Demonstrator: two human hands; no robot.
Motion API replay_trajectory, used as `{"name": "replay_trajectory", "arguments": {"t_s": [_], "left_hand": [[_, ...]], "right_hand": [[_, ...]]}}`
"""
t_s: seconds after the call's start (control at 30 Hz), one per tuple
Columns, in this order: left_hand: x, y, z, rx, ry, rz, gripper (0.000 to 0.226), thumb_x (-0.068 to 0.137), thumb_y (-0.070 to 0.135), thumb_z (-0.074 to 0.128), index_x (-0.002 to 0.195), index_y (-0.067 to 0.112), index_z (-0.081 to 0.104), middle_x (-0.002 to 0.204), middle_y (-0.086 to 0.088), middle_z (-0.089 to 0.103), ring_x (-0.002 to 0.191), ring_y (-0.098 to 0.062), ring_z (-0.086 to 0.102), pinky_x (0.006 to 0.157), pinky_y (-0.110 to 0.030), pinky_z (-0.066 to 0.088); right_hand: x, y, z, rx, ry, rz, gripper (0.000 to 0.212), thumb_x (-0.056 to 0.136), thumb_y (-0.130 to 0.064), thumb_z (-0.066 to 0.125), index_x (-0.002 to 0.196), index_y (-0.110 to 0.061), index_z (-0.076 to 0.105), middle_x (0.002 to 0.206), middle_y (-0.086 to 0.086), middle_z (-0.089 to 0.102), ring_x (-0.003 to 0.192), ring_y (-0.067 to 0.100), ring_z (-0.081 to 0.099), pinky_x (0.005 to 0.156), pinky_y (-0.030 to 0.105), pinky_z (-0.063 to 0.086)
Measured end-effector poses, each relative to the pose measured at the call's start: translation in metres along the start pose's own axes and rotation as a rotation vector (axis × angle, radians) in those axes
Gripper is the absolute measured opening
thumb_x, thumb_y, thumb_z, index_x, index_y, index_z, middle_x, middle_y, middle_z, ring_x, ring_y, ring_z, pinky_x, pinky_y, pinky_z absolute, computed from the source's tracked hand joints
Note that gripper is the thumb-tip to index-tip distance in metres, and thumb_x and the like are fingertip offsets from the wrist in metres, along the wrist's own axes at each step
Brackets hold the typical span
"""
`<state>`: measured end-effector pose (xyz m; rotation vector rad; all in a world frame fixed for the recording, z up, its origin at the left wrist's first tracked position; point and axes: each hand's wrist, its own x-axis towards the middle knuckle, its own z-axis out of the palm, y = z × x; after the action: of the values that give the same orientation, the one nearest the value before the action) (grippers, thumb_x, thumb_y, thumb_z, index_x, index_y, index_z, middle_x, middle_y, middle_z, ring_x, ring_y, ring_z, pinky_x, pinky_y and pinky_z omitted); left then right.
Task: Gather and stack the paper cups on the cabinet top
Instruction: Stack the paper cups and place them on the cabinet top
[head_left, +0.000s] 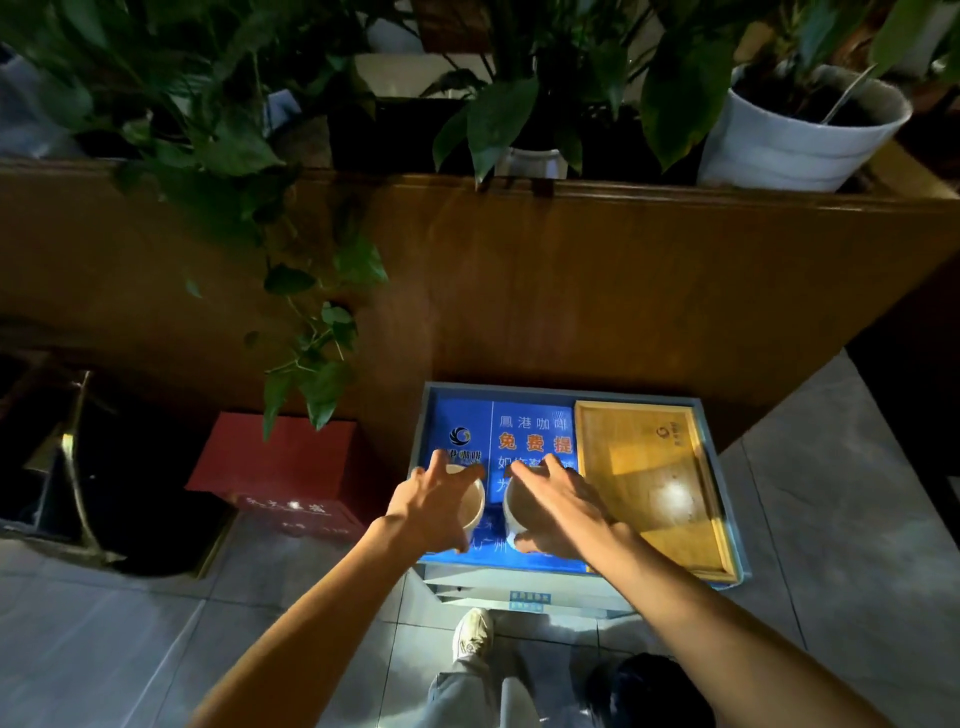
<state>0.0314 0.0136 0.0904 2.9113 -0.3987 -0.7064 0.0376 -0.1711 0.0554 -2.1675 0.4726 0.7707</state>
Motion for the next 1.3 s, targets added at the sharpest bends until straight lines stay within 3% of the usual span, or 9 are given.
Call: {"name": "replay_trajectory", "arguments": {"t_s": [0.1,0.27,0.4,0.53,0.63,0.8,1.0,1.17,1.3], "left_hand": [[0.011,-0.011,-0.016,-0.030,-0.005,0.007,0.095,0.053,0.046,0.085,0.134,0.044,0.035,0.131,-0.007,0.040,0.114,-0.039,0.058,0.089,-0.047,0.056],[0.048,-0.027,-0.054,-0.084,0.077,-0.020,0.083,0.054,0.039,0.083,0.123,0.046,0.038,0.126,-0.007,0.041,0.109,-0.040,0.057,0.081,-0.047,0.058],[0.079,-0.038,-0.070,-0.078,0.100,-0.038,0.086,0.059,0.036,0.084,0.128,0.045,0.035,0.135,-0.007,0.036,0.117,-0.040,0.052,0.081,-0.047,0.055],[0.104,-0.047,-0.076,-0.079,0.134,-0.045,0.086,0.062,0.035,0.086,0.128,0.045,0.033,0.134,-0.008,0.037,0.115,-0.040,0.053,0.083,-0.046,0.055],[0.120,-0.050,-0.078,-0.096,0.116,-0.052,0.086,0.064,0.031,0.086,0.130,0.045,0.032,0.136,-0.008,0.035,0.120,-0.040,0.049,0.087,-0.047,0.056],[0.143,-0.049,-0.089,-0.120,0.091,-0.052,0.087,0.065,0.031,0.085,0.134,0.043,0.032,0.139,-0.007,0.035,0.123,-0.039,0.046,0.090,-0.048,0.055],[0.157,-0.049,-0.100,-0.075,0.062,-0.028,0.091,0.064,0.031,0.087,0.137,0.039,0.034,0.141,-0.008,0.037,0.125,-0.038,0.045,0.093,-0.049,0.054],[0.159,-0.049,-0.104,-0.050,0.009,-0.004,0.096,0.065,0.036,0.087,0.141,0.037,0.029,0.145,-0.008,0.032,0.130,-0.038,0.041,0.096,-0.050,0.052],[0.156,-0.051,-0.112,-0.028,-0.027,0.038,0.109,0.063,0.044,0.086,0.149,0.038,0.019,0.152,-0.007,0.024,0.138,-0.036,0.029,0.100,-0.051,0.048]], "right_hand": [[0.009,-0.006,-0.014,0.108,0.012,-0.071,0.090,0.072,-0.057,0.067,0.147,-0.035,0.022,0.154,0.010,0.028,0.137,0.037,0.034,0.109,0.053,0.036],[0.028,-0.034,-0.038,-0.219,0.113,-0.126,0.110,0.056,-0.051,0.079,0.146,-0.041,0.016,0.160,0.011,0.016,0.141,0.037,0.030,0.112,0.051,0.034],[0.051,-0.061,-0.054,-0.301,0.127,-0.179,0.088,0.069,-0.055,0.071,0.143,-0.036,0.026,0.153,0.012,0.031,0.135,0.037,0.038,0.109,0.049,0.038],[0.071,-0.086,-0.060,-0.388,0.188,-0.189,0.085,0.056,-0.047,0.085,0.124,-0.041,0.034,0.127,0.007,0.044,0.109,0.038,0.057,0.081,0.042,0.050],[0.079,-0.097,-0.058,-0.402,0.238,-0.265,0.084,0.053,-0.040,0.089,0.118,-0.044,0.035,0.123,0.006,0.046,0.104,0.035,0.057,0.072,0.040,0.053],[0.095,-0.112,-0.062,-0.445,0.263,-0.299,0.090,0.053,-0.043,0.087,0.126,-0.035,0.036,0.127,0.012,0.047,0.110,0.038,0.056,0.085,0.046,0.055],[0.104,-0.130,-0.064,-0.502,0.268,-0.287,0.080,0.050,-0.038,0.085,0.115,-0.030,0.038,0.119,0.010,0.053,0.100,0.035,0.060,0.071,0.037,0.050],[0.101,-0.134,-0.062,-0.506,0.236,-0.275,0.083,0.048,-0.045,0.084,0.113,-0.032,0.035,0.120,0.009,0.053,0.102,0.036,0.059,0.073,0.040,0.050],[0.101,-0.133,-0.065,-0.562,0.179,-0.219,0.122,0.044,-0.065,0.083,0.143,-0.032,0.020,0.144,0.013,0.038,0.125,0.041,0.047,0.096,0.050,0.047]]}}
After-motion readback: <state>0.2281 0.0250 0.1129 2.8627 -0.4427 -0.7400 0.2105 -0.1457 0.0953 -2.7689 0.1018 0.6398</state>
